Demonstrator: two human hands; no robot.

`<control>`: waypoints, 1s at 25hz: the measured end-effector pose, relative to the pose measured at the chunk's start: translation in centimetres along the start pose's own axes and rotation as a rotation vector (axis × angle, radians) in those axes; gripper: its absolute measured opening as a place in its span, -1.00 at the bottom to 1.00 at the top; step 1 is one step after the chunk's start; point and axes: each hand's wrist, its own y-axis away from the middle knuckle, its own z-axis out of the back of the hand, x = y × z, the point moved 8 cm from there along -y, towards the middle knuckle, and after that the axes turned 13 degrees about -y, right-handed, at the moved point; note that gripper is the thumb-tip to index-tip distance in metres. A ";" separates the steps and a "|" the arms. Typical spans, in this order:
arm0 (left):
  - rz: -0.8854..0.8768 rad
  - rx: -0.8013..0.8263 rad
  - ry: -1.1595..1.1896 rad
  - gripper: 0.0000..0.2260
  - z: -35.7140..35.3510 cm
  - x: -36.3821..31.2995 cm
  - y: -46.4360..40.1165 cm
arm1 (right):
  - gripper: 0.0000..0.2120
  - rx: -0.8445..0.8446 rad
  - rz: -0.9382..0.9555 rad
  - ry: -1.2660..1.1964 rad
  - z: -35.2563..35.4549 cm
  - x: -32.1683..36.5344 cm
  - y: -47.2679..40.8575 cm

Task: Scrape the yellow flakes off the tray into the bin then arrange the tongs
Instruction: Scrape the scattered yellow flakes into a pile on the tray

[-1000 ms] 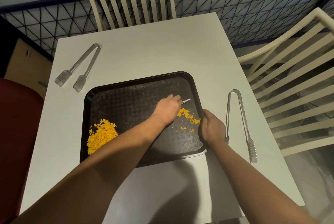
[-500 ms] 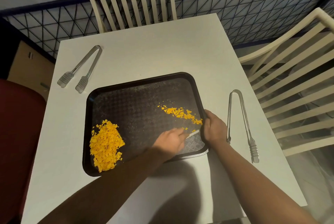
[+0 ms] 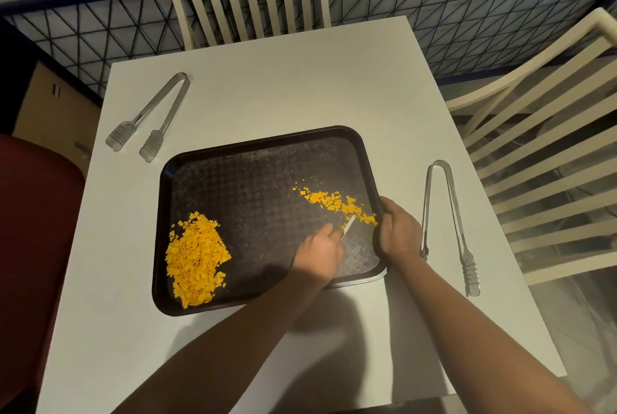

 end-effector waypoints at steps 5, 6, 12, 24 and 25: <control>-0.108 0.054 0.140 -0.71 -1.8 -3.2 0.7 | -0.45 -0.015 -0.021 -0.019 0.0 -0.5 -0.2; -0.090 0.054 0.149 -0.71 -2.0 -3.3 0.4 | -0.45 -0.016 -0.024 -0.025 0.0 -0.6 -0.2; 0.157 -0.058 0.147 -0.71 -0.7 -0.8 -1.4 | -0.46 -0.028 -0.004 -0.032 0.0 -0.6 -0.2; 0.229 -0.053 0.196 -0.76 -0.8 -1.4 -2.6 | -0.47 -0.024 0.000 -0.009 -0.1 -0.7 -0.3; 0.241 -0.063 0.165 -0.76 -0.7 -1.1 -2.5 | -0.46 -0.023 0.001 -0.008 -0.1 -0.7 -0.2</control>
